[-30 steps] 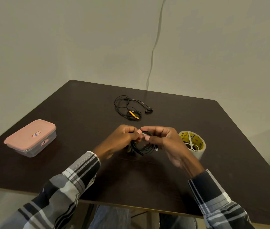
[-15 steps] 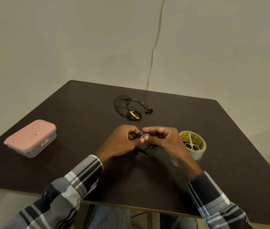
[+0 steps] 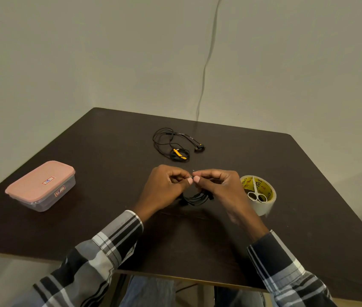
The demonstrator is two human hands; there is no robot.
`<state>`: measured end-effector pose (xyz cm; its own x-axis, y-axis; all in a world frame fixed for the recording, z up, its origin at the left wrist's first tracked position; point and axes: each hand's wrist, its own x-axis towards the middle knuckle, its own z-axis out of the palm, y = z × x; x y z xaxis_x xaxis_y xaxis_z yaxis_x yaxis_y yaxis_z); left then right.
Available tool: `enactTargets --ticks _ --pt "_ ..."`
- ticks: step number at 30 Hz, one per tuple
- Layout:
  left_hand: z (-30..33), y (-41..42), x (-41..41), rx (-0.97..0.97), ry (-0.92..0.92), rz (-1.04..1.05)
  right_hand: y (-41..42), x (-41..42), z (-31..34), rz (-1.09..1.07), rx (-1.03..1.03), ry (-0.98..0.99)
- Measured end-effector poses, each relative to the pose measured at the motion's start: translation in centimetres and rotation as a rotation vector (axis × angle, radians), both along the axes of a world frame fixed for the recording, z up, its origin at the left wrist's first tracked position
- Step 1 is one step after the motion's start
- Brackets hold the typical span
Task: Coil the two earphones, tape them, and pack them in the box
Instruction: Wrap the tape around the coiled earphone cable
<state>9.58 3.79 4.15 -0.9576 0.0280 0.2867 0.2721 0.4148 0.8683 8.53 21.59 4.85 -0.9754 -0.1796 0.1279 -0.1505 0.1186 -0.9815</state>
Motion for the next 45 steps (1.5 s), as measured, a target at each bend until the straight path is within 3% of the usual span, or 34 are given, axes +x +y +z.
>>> enactTargets --ticks 5,11,19,26,30,39,45 --pt "0.2 0.3 0.1 0.086 -0.093 0.02 -0.1 -0.1 0.1 -0.009 0.022 -0.01" --pt "0.3 -0.3 -0.1 0.266 -0.186 0.062 0.1 -0.5 0.1 0.044 -0.091 -0.196" --pt "-0.8 -1.7 -0.8 0.134 -0.245 0.057 -0.5 -1.1 -0.7 -0.112 -0.033 -0.24" --pt "-1.0 -1.6 -0.8 -0.304 -0.196 0.125 -0.6 -2.0 -3.3 -0.198 0.489 0.002" --pt "-1.4 -1.3 -0.4 -0.421 -0.158 0.153 -0.6 -1.7 -3.1 -0.183 0.656 0.101" --pt "-1.4 -2.5 -0.8 -0.272 -0.08 0.196 -0.7 -2.1 -0.8 -0.197 0.533 0.18" --pt "0.8 -5.7 0.2 -0.197 0.028 0.303 -5.0 -2.9 1.8 -0.024 0.476 0.334"
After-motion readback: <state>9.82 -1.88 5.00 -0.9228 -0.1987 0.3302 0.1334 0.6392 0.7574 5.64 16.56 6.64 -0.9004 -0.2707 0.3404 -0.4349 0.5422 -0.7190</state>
